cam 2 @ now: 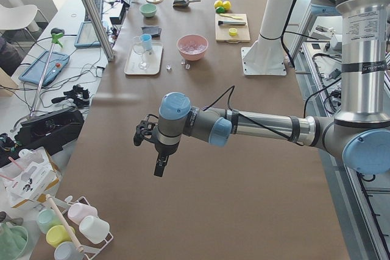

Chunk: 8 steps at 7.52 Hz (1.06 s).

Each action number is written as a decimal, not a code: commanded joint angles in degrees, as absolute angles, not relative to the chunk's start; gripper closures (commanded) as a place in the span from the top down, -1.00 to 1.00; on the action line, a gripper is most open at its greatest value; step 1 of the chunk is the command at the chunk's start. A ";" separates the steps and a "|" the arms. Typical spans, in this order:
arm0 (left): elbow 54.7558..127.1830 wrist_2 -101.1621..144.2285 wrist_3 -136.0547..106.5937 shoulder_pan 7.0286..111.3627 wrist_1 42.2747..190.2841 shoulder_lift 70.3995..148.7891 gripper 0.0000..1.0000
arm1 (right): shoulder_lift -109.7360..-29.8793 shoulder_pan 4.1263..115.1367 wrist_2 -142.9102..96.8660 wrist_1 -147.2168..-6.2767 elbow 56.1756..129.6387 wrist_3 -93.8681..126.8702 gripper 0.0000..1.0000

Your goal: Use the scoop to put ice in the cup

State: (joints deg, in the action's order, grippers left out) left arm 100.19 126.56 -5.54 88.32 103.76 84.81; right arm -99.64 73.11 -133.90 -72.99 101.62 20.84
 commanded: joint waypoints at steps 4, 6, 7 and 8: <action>100.46 126.56 -5.54 87.63 103.80 84.81 0.98 | -99.05 91.13 -133.78 -99.65 106.08 -11.21 0.99; 100.63 126.56 -5.62 87.36 103.80 84.81 0.98 | -99.14 91.49 -132.89 -100.20 105.82 -11.69 0.99; 100.63 126.56 -5.54 87.36 103.71 84.81 0.98 | -99.40 91.49 -132.89 -100.20 105.73 -11.69 0.99; 100.55 126.56 -5.54 87.36 103.71 84.81 0.98 | -99.49 91.49 -132.80 -100.11 105.73 -11.69 0.99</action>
State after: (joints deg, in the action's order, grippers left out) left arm 100.58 126.56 -5.57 87.40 103.76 84.82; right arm -99.26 91.40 -132.99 -100.05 105.81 -11.49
